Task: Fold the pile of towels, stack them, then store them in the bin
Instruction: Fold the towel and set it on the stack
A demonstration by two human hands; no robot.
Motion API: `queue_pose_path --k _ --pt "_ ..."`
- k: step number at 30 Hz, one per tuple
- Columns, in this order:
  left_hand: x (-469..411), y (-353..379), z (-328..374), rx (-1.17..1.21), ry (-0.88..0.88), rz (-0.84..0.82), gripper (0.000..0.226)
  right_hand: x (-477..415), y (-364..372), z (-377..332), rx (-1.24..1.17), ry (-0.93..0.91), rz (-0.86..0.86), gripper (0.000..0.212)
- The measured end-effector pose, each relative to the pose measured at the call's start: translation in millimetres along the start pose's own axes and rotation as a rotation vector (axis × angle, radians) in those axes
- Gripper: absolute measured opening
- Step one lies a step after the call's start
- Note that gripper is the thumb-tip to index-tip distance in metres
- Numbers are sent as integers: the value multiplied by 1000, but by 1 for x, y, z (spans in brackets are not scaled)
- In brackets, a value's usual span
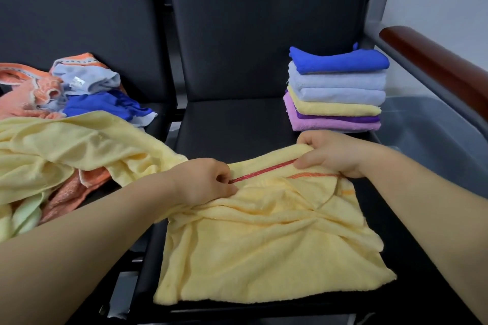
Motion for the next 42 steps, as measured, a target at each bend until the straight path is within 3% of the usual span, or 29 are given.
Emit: queue_pose_path --k 4,7,14,18,24,29,31,33,34,37,40,42 --pt "2 0 1 10 -16 -1 35 -1 -8 -1 234 -100 187 28" --pt "4 -1 3 16 -25 5 35 1 -10 2 415 -113 284 12" --pt "6 0 2 27 -48 5 36 1 0 12 537 -105 373 11" --pt "5 2 1 28 -52 14 36 3 3 6 579 -39 299 7" --pt "3 1 -5 61 -41 2 32 1 9 9 639 -129 337 19" --pt "0 -2 -15 169 -65 22 21 1 11 7 617 -226 531 27" --pt "0 -4 -16 180 -65 33 19 4 11 -1 429 -123 452 45" --pt "0 -5 -17 188 -60 42 16 9 10 -7 403 -6 277 56" --pt "1 -6 -18 188 -56 42 14 11 9 -6 454 18 215 53" --pt "1 -10 -18 175 -47 42 7 15 6 -1 531 13 172 17" --pt "3 -13 -18 146 -51 36 5 15 5 1 476 14 155 15" --pt "4 -15 -19 100 -65 23 6 13 4 1 389 24 240 20"
Point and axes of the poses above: each hand's wrist, its own x-axis away from the middle knuckle, its own y-axis out of the palm, z = x × y, the point moved 1 cm from there along -x, towards the middle knuckle, and after that the axes turned 11 degrees about z, right-handed, at the moved point
